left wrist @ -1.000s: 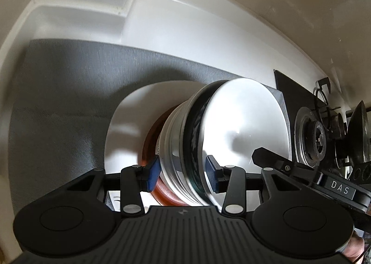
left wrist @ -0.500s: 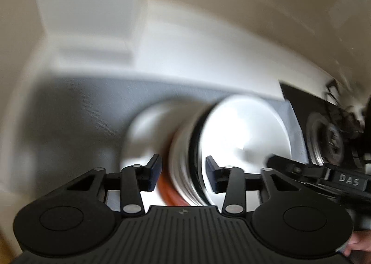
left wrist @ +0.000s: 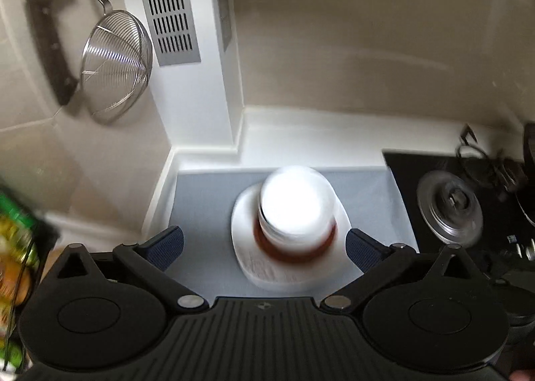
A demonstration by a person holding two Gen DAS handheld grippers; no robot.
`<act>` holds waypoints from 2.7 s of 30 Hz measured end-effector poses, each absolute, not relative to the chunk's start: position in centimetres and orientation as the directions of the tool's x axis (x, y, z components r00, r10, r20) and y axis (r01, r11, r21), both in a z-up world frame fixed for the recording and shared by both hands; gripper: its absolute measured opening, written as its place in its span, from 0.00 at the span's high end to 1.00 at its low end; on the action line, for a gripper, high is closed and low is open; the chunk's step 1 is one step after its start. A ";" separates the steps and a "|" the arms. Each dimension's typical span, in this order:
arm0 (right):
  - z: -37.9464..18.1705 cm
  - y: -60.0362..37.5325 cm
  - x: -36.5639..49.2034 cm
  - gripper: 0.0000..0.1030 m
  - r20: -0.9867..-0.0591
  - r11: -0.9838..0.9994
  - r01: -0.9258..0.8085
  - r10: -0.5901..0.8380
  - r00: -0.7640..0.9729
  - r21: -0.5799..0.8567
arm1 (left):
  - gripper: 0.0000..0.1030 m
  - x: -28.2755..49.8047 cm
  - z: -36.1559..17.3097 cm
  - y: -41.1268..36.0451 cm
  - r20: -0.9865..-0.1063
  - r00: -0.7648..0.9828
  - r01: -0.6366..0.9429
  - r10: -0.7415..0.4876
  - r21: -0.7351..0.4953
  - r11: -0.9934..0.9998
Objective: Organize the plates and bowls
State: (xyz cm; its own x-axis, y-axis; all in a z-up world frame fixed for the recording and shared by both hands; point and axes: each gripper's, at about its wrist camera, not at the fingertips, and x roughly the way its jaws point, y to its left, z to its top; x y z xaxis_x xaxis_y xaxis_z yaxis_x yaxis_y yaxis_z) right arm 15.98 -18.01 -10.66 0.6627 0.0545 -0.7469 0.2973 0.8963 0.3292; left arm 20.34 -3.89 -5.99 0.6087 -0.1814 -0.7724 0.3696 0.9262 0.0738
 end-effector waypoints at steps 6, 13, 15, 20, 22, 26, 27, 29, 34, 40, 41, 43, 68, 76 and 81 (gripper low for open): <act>-6.6 -16.4 9.0 0.00 -0.747 0.926 0.294 -0.018 0.665 0.239 | 0.00 11.4 -3.3 -4.3 -0.734 0.665 0.322 -0.138 0.115 0.940; -5.2 -16.2 2.9 0.00 -0.735 0.925 0.271 0.014 0.678 0.267 | 0.00 5.3 -2.1 -4.5 -0.720 0.688 0.274 -0.093 0.139 0.952; -5.0 -15.9 1.8 0.00 -0.737 0.927 0.268 0.014 0.676 0.263 | 0.00 4.1 -2.0 -4.3 -0.718 0.691 0.258 -0.080 0.141 0.956; -4.5 -15.2 -0.6 0.00 -0.739 0.935 0.262 -0.001 0.674 0.238 | 0.00 2.2 -1.9 -3.9 -0.722 0.689 0.245 -0.069 0.142 0.959; -4.5 -15.1 -1.2 0.00 -0.740 0.936 0.261 0.000 0.673 0.237 | 0.00 1.5 -1.9 -3.7 -0.722 0.689 0.246 -0.071 0.140 0.959; -4.5 -14.9 -2.3 0.00 -0.743 0.936 0.258 0.006 0.670 0.240 | 0.00 0.5 -1.9 -3.6 -0.726 0.684 0.247 -0.072 0.138 0.959; -4.5 -14.9 -2.5 0.00 -0.743 0.936 0.258 0.006 0.669 0.240 | 0.00 0.3 -1.9 -3.6 -0.727 0.683 0.247 -0.071 0.138 0.959; -4.5 -14.8 -2.8 0.00 -0.745 0.936 0.254 0.013 0.667 0.244 | 0.00 0.0 -1.9 -3.5 -0.730 0.680 0.246 -0.068 0.139 0.959; -4.4 -14.8 -3.5 0.00 -0.744 0.937 0.251 0.015 0.668 0.245 | 0.00 -0.5 -1.9 -3.6 -0.732 0.679 0.249 -0.065 0.146 0.957; -4.3 -14.9 -4.0 0.00 -0.742 0.935 0.251 0.019 0.670 0.250 | 0.00 -1.0 -1.6 -3.8 -0.732 0.678 0.247 -0.061 0.149 0.957; -4.2 -14.9 -4.1 0.00 -0.743 0.936 0.250 0.019 0.670 0.249 | 0.00 -1.0 -1.6 -3.8 -0.735 0.675 0.247 -0.060 0.149 0.957; -4.2 -15.0 -4.3 0.00 -0.741 0.935 0.247 0.022 0.672 0.252 | 0.00 -1.1 -1.4 -3.8 -0.736 0.674 0.248 -0.064 0.144 0.958; -4.2 -15.5 -5.0 0.00 -0.740 0.931 0.250 0.031 0.672 0.266 | 0.00 -1.8 -1.4 -4.2 -0.734 0.678 0.256 -0.054 0.167 0.952; -4.3 -15.4 -5.1 0.00 -0.738 0.929 0.249 0.037 0.674 0.274 | 0.00 -1.9 -1.3 -4.2 -0.733 0.678 0.257 -0.051 0.171 0.951; -4.4 -15.5 -5.0 0.00 -0.739 0.931 0.242 0.043 0.672 0.274 | 0.00 -1.9 -1.4 -4.0 -0.735 0.677 0.251 -0.046 0.171 0.953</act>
State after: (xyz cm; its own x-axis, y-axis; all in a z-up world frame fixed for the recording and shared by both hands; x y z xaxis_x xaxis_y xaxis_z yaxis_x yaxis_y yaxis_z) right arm -4.98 -15.54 -4.41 0.6725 0.0428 -0.7389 0.2418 0.9308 0.2740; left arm -1.90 -4.05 -1.38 0.6770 -0.0463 -0.7346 0.2507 0.9529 0.1710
